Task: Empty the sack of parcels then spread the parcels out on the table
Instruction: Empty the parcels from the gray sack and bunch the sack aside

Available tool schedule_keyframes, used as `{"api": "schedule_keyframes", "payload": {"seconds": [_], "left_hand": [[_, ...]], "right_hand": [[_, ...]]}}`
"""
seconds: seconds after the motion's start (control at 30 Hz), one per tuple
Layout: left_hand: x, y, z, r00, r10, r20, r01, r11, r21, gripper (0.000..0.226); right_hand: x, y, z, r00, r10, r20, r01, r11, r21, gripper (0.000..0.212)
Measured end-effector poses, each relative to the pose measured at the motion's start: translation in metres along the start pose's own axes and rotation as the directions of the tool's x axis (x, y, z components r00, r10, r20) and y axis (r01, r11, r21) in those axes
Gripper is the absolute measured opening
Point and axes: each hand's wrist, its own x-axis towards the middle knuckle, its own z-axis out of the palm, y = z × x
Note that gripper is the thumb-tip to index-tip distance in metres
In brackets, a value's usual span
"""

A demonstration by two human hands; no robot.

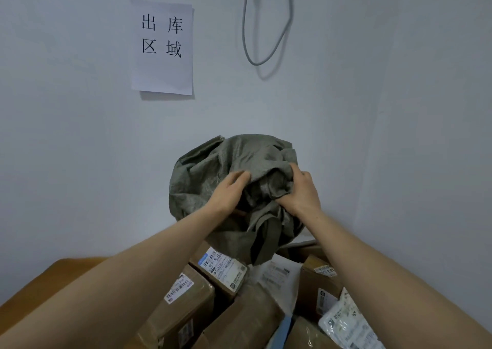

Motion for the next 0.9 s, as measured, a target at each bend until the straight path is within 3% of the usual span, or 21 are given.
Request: {"api": "schedule_keyframes", "payload": {"seconds": [0.03, 0.1, 0.13, 0.2, 0.3, 0.4, 0.47, 0.53, 0.6, 0.67, 0.77, 0.83, 0.9], "left_hand": [[0.002, 0.000, -0.009, 0.989, 0.100, -0.106, -0.068, 0.961, 0.268, 0.048], [0.009, -0.001, -0.028, 0.918, 0.342, -0.201, -0.132, 0.741, 0.658, 0.059], [0.014, 0.000, -0.036, 0.905, 0.384, -0.185, -0.126, 0.655, 0.745, 0.073], [0.022, 0.001, -0.052, 0.953, 0.271, -0.135, -0.066, 0.622, 0.780, 0.107], [0.026, -0.010, -0.065, 0.997, -0.018, -0.077, 0.067, 0.718, 0.693, 0.119], [0.026, -0.028, -0.065, 0.987, -0.139, 0.077, 0.071, 0.821, 0.566, 0.130], [0.021, -0.030, -0.056, 0.973, -0.147, 0.178, 0.055, 0.897, 0.438, 0.135], [0.017, -0.029, -0.046, 0.962, -0.126, 0.241, 0.054, 0.957, 0.285, 0.117], [0.017, -0.029, -0.042, 0.957, -0.121, 0.264, 0.074, 0.981, 0.178, 0.106], [0.016, -0.026, -0.043, 0.951, -0.124, 0.284, 0.095, 0.989, 0.114, 0.114], [0.016, -0.026, -0.048, 0.947, -0.121, 0.297, 0.116, 0.993, 0.036, 0.133], [0.017, -0.030, -0.051, 0.947, -0.099, 0.305, 0.113, 0.993, -0.026, 0.125], [0.018, -0.035, -0.056, 0.948, -0.085, 0.305, 0.104, 0.994, -0.046, 0.119]], "right_hand": [[0.000, 0.005, -0.003, 1.000, -0.014, -0.015, 0.014, 1.000, 0.005, 0.064], [-0.001, 0.013, -0.008, 0.998, -0.051, -0.026, 0.052, 0.999, 0.012, 0.064], [-0.002, 0.015, -0.011, 0.997, -0.071, -0.026, 0.071, 0.997, 0.014, 0.063], [-0.003, 0.018, -0.015, 0.993, -0.114, -0.010, 0.114, 0.993, 0.025, 0.063], [-0.004, 0.015, -0.017, 0.992, -0.127, -0.002, 0.127, 0.984, 0.124, 0.063], [-0.005, 0.010, -0.018, 0.997, -0.053, -0.054, 0.067, 0.951, 0.300, 0.053], [-0.005, 0.008, -0.017, 0.998, 0.022, -0.057, 0.006, 0.893, 0.449, 0.049], [-0.004, 0.007, -0.011, 0.993, 0.102, -0.053, -0.056, 0.828, 0.558, 0.053], [-0.002, 0.006, -0.005, 0.984, 0.170, -0.042, -0.105, 0.768, 0.632, 0.056], [-0.003, 0.003, 0.002, 0.968, 0.249, -0.019, -0.161, 0.679, 0.716, 0.056], [-0.007, -0.004, 0.014, 0.933, 0.357, 0.052, -0.224, 0.458, 0.860, 0.049], [-0.010, -0.008, 0.027, 0.912, 0.398, 0.100, -0.230, 0.296, 0.927, 0.048], [-0.013, -0.012, 0.041, 0.889, 0.433, 0.150, -0.263, 0.214, 0.941, 0.057]]}}
